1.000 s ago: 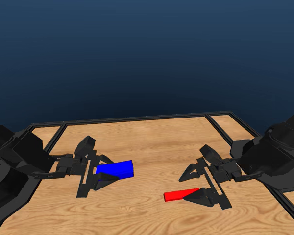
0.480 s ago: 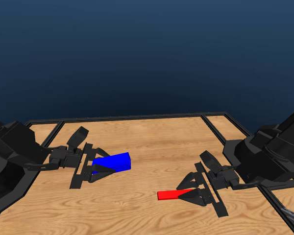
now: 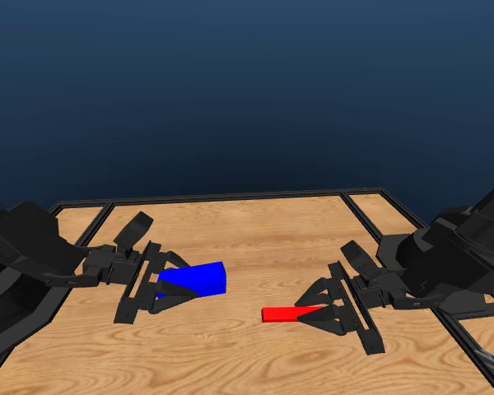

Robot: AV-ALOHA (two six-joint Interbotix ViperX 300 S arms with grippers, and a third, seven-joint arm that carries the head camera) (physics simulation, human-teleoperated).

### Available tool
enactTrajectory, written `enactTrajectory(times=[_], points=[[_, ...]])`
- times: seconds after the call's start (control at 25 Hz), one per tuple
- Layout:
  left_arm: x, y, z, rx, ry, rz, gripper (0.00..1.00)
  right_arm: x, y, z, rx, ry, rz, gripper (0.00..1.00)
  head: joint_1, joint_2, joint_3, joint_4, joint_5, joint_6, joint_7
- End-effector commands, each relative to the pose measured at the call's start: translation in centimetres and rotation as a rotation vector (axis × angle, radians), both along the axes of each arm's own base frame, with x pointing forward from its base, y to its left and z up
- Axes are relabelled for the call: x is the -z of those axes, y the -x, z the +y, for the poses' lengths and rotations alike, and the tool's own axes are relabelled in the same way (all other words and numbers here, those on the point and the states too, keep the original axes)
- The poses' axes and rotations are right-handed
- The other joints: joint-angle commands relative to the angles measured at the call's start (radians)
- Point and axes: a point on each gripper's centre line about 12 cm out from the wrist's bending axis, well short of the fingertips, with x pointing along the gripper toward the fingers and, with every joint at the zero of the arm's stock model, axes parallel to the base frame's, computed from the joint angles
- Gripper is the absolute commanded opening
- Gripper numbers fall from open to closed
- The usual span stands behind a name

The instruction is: Insert peg into socket

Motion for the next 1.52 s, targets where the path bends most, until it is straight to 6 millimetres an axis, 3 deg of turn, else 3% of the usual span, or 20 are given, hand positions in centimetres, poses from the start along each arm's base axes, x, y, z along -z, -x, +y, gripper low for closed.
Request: enactTrajectory(times=[0.04,0.16,0.2,0.32,0.64,0.68,0.72,1.0,1.52], points=[[-2.1,-0.8,-2.0,0.057,-0.002,-0.006,0.0,-1.8,-1.1,-1.7,0.009,0.035,0.0,0.0,0.007,-0.01,-0.005,0.004,-0.018,0.008,0.0],[-3.3,-0.9,-3.2,0.087,-0.003,0.009,0.0,-3.1,-2.0,-2.7,-0.002,0.063,-0.002,0.0,0.022,-0.005,-0.004,0.008,-0.02,0.013,-0.006],[-3.3,-0.9,-3.3,0.089,0.0,0.022,0.0,-4.4,-2.8,-2.8,-0.002,0.055,-0.041,0.0,0.024,-0.003,-0.004,0.009,-0.021,0.014,-0.01],[-3.0,-0.8,-3.9,0.109,-0.002,0.088,0.0,-5.9,-4.0,-3.1,-0.023,0.071,-0.054,0.0,0.03,0.008,-0.008,0.006,-0.019,0.002,-0.04],[-3.9,-1.2,-4.0,0.12,-0.011,0.095,0.0,-7.7,-5.2,-2.7,-0.085,0.098,-0.045,0.0,0.054,0.038,-0.02,0.011,-0.012,-0.004,-0.036],[-3.9,-1.2,-3.9,0.121,-0.015,0.097,0.0,-6.9,-4.9,-2.8,-0.091,0.103,-0.013,0.0,0.056,0.042,-0.022,0.012,-0.01,-0.004,-0.034],[-4.0,-1.3,-3.8,0.118,-0.016,0.095,0.0,-7.8,-5.5,-2.7,-0.088,0.099,-0.046,0.0,0.057,0.045,-0.024,0.012,-0.009,-0.003,-0.034],[-3.9,-1.2,-3.3,0.114,-0.027,0.103,0.0,-7.6,-6.3,-2.3,-0.111,0.095,-0.022,0.0,0.066,0.065,-0.036,0.014,-0.009,-0.003,-0.036],[-3.8,-0.9,-2.8,0.095,-0.023,0.067,0.0,-8.2,-12.5,-2.7,-0.105,0.089,-0.098,0.0,0.096,0.084,-0.051,0.021,-0.016,0.004,-0.065]])
